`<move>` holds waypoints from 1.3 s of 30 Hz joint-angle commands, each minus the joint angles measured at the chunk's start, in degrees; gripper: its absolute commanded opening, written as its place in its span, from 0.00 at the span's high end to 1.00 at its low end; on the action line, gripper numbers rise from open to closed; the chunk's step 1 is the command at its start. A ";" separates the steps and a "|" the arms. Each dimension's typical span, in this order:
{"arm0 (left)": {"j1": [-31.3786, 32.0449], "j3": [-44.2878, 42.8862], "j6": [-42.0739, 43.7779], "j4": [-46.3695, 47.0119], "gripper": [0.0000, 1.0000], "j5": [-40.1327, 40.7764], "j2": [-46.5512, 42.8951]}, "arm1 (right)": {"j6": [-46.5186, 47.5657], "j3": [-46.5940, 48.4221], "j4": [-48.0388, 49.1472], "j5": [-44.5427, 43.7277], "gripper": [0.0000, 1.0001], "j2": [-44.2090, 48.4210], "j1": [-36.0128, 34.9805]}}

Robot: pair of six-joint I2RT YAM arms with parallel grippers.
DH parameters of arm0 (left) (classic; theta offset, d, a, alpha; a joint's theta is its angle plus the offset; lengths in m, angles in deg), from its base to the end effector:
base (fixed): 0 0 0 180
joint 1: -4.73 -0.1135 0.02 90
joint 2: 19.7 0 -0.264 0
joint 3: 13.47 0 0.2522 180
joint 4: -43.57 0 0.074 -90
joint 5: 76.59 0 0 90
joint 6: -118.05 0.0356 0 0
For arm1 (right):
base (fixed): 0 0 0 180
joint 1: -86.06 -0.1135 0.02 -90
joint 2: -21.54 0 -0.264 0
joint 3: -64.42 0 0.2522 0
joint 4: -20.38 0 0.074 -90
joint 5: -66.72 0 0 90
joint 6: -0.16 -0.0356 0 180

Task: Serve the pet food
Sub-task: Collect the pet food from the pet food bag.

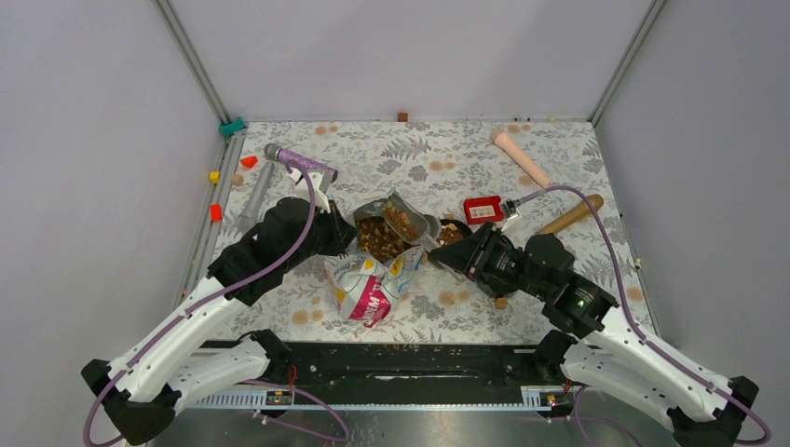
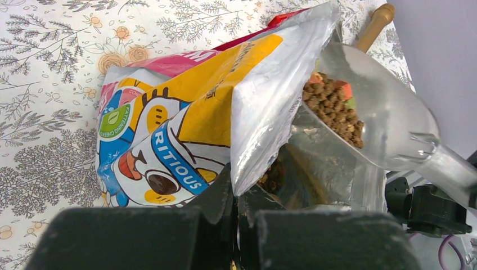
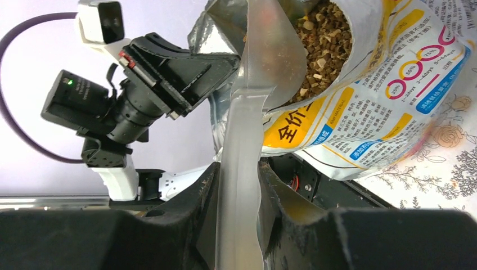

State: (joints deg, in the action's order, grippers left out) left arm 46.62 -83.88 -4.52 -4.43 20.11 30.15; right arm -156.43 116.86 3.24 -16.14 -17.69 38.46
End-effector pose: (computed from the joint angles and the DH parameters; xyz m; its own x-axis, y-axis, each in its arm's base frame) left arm 0.1390 -0.1191 0.3535 -0.6046 -0.1759 -0.7769 0.3092 0.8470 -0.4325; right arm 0.1114 0.1286 0.3306 -0.7675 0.5099 -0.3886 -0.2819 0.2759 0.9189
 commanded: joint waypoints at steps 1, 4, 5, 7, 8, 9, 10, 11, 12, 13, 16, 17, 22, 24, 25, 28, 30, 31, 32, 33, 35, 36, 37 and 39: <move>-0.14 -1.53 0.24 2.30 1.00 -1.33 -0.83 | -2.06 -2.21 6.43 0.66 1.00 4.32 0.23; -0.12 -1.46 0.15 2.31 1.00 -1.51 -0.27 | -0.92 -2.29 4.45 0.94 1.00 6.89 0.22; -0.09 -1.45 0.07 2.32 1.00 -1.70 -0.08 | -0.85 -2.35 3.91 1.21 1.00 7.52 0.22; -0.13 -1.45 0.00 2.32 1.00 -1.98 0.36 | -1.34 -3.18 3.99 1.80 1.00 8.58 0.22; -0.13 -1.41 0.00 2.34 1.00 -2.12 0.49 | -1.67 -3.81 4.81 2.40 1.00 8.97 0.24; -0.08 -1.45 -0.07 2.34 1.00 -2.13 0.64 | -2.24 -4.49 5.99 2.98 1.00 9.33 0.22; -0.12 -1.41 -0.11 2.33 1.00 -2.27 0.73 | -2.84 -5.16 7.51 3.44 1.00 9.60 0.24; -0.07 -1.44 -0.06 2.33 1.00 -2.30 0.77 | -3.26 -5.61 8.06 3.72 1.00 9.79 0.22; -0.13 -1.43 -0.08 2.39 1.00 -2.38 0.88 | -3.43 -5.82 8.55 3.89 1.00 9.90 0.23; -0.11 -1.38 -0.06 2.42 1.00 -2.48 0.87 | -3.53 -6.07 8.69 3.93 1.00 9.95 0.22; -0.06 -1.45 -0.10 2.43 1.00 -2.61 0.86 | -4.86 -7.52 11.57 4.19 1.00 9.94 0.25; -0.05 -1.44 -0.09 2.42 1.00 -2.59 0.67 | -5.56 -8.19 13.38 4.41 1.00 10.02 0.22; -0.12 -1.32 -0.07 2.45 1.00 -2.25 0.28 | -8.80 -12.06 23.03 6.17 1.00 9.50 0.23; -0.11 -1.28 -0.10 2.49 1.00 -2.26 0.35 | -10.30 -13.74 28.02 6.92 1.00 9.03 0.22; -0.11 -1.23 -0.07 2.53 1.00 -2.22 0.34 | -11.15 -14.43 30.59 6.95 1.00 8.84 0.22; -0.13 -1.33 -0.11 2.51 1.00 -2.40 0.53 | -12.41 -15.57 36.67 6.56 1.00 7.93 0.22; -0.13 -1.32 -0.11 2.51 1.00 -2.40 0.56 | -12.03 -15.00 37.66 6.34 1.00 7.23 0.23; -0.06 -1.33 -0.12 2.51 1.00 -2.45 0.61 | -11.94 -14.80 38.66 6.18 1.00 6.89 0.27; -0.05 -1.32 -0.12 2.51 1.00 -2.54 0.57 | -12.39 -14.96 40.32 6.14 1.00 6.50 0.23; -0.05 -1.36 -0.10 2.51 1.00 -2.57 0.53 | -12.84 -15.35 42.81 6.10 1.00 6.17 0.27; -0.13 -1.34 -0.01 2.60 1.00 -2.57 0.34 | -13.09 -16.02 47.59 6.15 1.00 5.92 0.22; -0.08 -1.26 0.02 2.68 1.00 -2.57 0.19 | -12.60 -16.29 48.54 6.06 1.00 5.95 0.22; -0.08 -1.08 -0.03 2.95 1.00 -2.62 0.09 | -12.20 -16.45 48.78 5.75 1.00 6.07 0.22; -0.11 -1.01 -0.09 3.04 1.00 -2.78 0.12 | -11.70 -17.09 49.10 4.46 1.00 6.16 0.22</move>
State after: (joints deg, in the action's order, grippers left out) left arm 46.62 -83.88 -4.55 -4.27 19.65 30.65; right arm -168.43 100.29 42.63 -10.31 -12.05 38.46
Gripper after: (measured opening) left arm 0.009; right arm 0.333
